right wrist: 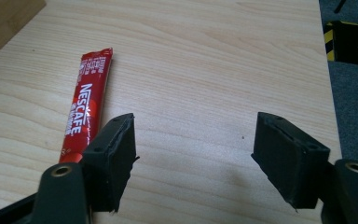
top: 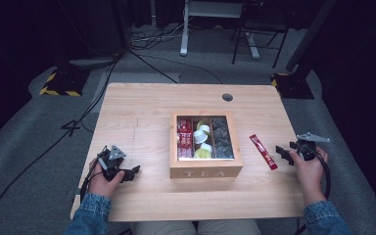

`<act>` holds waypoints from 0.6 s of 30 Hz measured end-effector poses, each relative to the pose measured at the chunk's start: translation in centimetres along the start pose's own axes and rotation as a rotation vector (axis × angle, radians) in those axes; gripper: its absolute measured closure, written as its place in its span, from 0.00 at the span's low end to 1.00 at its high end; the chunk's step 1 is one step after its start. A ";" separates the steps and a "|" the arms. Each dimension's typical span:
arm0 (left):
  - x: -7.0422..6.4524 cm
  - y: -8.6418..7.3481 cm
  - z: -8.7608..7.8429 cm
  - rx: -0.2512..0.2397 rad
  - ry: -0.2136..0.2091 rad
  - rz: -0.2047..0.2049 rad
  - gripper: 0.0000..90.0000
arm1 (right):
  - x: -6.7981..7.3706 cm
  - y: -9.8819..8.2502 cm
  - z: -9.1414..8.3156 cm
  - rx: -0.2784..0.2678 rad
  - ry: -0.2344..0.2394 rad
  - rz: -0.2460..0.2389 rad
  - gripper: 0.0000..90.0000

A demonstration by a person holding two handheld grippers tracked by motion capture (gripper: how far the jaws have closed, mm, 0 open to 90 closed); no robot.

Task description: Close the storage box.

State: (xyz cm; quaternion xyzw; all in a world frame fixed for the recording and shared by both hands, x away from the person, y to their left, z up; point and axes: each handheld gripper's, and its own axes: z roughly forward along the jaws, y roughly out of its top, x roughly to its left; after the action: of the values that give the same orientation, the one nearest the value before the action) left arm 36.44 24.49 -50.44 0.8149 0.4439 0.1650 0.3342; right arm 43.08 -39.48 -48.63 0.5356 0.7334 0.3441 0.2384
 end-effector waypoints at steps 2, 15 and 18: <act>0.0 0.0 0.0 0.000 0.000 0.000 0.16 | 0.1 -0.3 0.3 0.007 -0.006 0.000 0.33; 0.0 0.0 0.0 0.000 0.000 0.000 0.16 | 0.2 -1.3 1.2 0.037 -0.041 -0.003 0.15; 0.0 0.0 0.0 0.000 0.000 0.000 0.16 | 0.2 -1.3 1.2 0.037 -0.042 -0.003 0.15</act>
State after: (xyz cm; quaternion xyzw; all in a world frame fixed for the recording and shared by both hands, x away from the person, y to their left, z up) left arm 36.43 24.49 -50.44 0.8149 0.4439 0.1652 0.3341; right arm 43.08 -39.19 -50.36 0.5460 0.7353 0.3187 0.2442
